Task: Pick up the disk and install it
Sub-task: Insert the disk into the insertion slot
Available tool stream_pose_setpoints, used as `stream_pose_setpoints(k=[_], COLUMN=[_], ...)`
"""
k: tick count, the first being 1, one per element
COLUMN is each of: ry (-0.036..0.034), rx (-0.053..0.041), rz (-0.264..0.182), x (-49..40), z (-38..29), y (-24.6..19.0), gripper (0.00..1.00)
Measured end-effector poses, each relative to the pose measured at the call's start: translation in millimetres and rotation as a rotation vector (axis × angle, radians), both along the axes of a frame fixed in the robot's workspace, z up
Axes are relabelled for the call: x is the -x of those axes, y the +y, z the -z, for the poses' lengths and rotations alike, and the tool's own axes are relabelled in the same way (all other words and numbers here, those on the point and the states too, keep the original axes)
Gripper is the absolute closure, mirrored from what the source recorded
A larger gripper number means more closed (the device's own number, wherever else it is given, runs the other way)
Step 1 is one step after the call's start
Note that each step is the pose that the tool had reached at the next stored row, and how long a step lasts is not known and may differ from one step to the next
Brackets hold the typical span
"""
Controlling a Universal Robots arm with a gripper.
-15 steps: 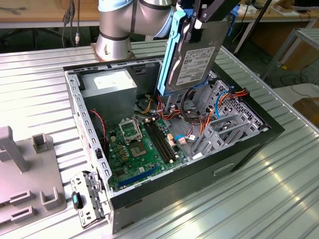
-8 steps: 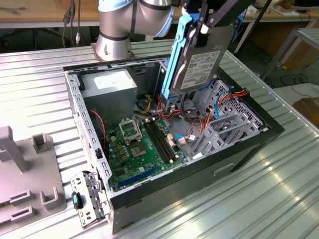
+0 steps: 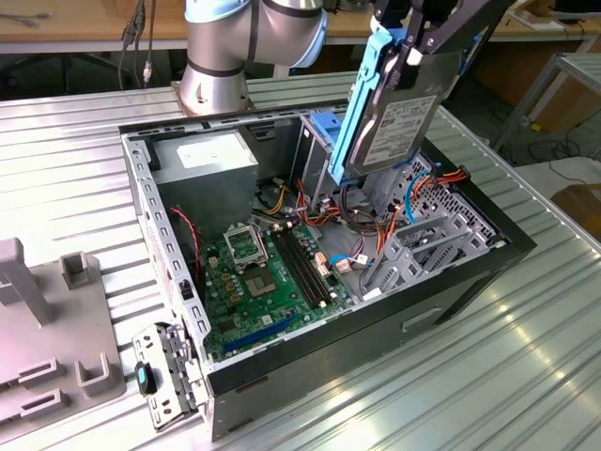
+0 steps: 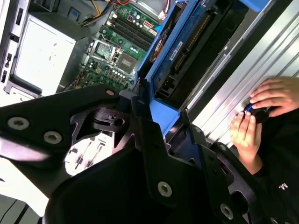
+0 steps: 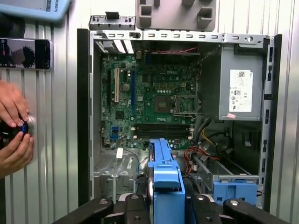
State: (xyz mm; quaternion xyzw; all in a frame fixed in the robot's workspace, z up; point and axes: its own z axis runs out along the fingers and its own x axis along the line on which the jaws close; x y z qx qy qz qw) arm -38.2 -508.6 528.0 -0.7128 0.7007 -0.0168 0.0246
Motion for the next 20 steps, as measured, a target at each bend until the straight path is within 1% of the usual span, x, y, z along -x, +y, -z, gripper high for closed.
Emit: stream_pose_setpoints(k=[2, 3, 5, 7, 8, 9, 11, 12, 14, 15, 16, 18, 20], ry=[0.0000, 0.0001, 0.0000, 0.0000, 0.0000, 0.0001, 0.0000, 0.0001, 0.0001, 0.0001, 0.0001, 0.0001, 0.0001], rx=[0.0000, 0.0002, 0.0012, 0.0017, 0.0016, 0.0018, 0.0016, 0.0018, 0.0016, 0.0018, 0.0017, 0.0017, 0.0018], rz=[0.000, 0.000, 0.000, 0.000, 0.000, 0.000, 0.000, 0.000, 0.000, 0.000, 0.000, 0.000, 0.000], x=[-3.5, -4.7, -5.6, -6.5, -6.7, -7.0, -7.1, -7.3, -7.4, -7.6, -7.6, -7.7, -7.7], z=[0.3, 0.6, 1.4, 2.2, 2.6, 3.0, 3.4, 3.6, 4.1, 4.3, 4.6, 5.0, 5.0], y=[-3.5, -4.4, -6.4, -10.1, -12.6, -16.8, -19.7, -23.2, -26.4, -29.7, -31.8, -35.2, -36.0], gripper=[0.63, 0.63, 0.63, 0.63, 0.63, 0.63, 0.63, 0.63, 0.63, 0.63, 0.63, 0.63, 0.63])
